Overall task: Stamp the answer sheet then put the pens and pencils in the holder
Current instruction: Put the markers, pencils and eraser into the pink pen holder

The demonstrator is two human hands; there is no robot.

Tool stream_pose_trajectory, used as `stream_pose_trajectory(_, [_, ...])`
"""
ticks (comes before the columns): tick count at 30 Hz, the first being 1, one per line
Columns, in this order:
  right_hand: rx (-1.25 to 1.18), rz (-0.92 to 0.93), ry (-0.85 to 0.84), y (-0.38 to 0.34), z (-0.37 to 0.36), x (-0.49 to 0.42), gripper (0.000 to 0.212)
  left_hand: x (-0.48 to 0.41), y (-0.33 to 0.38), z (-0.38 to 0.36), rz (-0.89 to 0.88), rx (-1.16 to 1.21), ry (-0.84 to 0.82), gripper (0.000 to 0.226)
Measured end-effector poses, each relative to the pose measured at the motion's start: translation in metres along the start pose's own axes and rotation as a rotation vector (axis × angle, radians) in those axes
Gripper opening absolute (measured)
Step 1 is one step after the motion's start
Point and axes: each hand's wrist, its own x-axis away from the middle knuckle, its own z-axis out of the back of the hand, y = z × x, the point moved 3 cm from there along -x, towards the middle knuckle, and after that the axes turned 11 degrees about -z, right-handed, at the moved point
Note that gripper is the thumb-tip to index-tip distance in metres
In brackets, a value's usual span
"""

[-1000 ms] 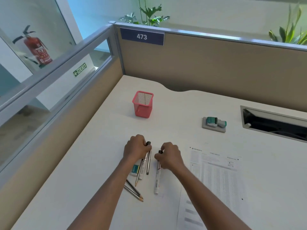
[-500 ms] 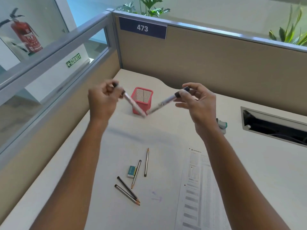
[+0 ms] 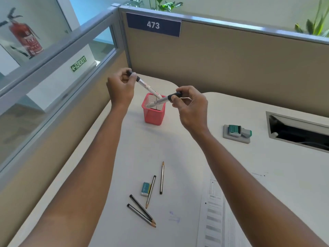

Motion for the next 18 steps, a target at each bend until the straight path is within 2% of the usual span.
stream_pose_trajectory(11, [0.147, 0.077, 0.004, 0.017, -0.027, -0.016, 0.012, 0.010, -0.033, -0.018, -0.003, -0.088, -0.136, 0.015])
stream_pose_trajectory(18, [0.365, 0.062, -0.056, 0.043, -0.045, -0.023, 0.010, 0.020, -0.043, -0.026, -0.074, -0.152, -0.231, 0.022])
